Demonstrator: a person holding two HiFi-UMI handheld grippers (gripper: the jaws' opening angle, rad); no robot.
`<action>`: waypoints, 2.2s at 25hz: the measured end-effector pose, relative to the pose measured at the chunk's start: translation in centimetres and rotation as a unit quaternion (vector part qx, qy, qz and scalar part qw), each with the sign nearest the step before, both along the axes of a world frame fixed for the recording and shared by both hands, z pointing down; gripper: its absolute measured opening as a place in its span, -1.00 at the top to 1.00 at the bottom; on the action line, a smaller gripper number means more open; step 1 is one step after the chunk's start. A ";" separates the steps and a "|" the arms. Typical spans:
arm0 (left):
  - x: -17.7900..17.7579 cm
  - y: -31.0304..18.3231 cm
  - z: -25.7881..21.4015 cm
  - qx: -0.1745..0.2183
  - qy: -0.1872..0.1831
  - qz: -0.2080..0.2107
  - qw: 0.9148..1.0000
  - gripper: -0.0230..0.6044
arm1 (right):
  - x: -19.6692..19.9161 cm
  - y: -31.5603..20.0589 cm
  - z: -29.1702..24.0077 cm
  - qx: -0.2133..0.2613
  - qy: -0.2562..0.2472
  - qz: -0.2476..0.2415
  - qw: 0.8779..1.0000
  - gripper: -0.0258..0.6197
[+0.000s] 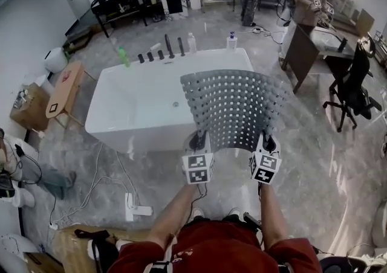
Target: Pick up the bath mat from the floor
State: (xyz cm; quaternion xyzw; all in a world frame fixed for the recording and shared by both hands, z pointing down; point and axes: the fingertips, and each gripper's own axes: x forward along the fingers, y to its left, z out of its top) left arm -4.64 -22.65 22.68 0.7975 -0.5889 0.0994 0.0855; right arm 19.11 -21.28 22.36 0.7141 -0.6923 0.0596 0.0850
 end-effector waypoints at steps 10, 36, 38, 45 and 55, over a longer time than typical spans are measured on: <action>-0.7 -0.9 -13.9 0.161 0.022 -0.019 0.987 0.66 | 0.0 -0.7 -14.4 0.162 0.014 0.003 0.987 0.78; -1.4 5.1 -22.0 0.291 0.016 -0.054 0.955 0.66 | 0.7 5.4 -22.8 0.297 0.028 0.002 0.955 0.77; -1.3 5.1 -21.6 0.286 0.019 -0.051 0.957 0.66 | 0.8 5.4 -22.6 0.296 0.030 0.002 0.955 0.77; -2.2 5.5 -22.5 0.298 0.019 -0.053 0.953 0.66 | 0.1 5.8 -23.3 0.298 0.037 0.004 0.954 0.77; -2.3 5.1 -21.7 0.287 0.019 -0.054 0.956 0.66 | 0.2 5.7 -23.2 0.287 0.031 0.012 0.957 0.77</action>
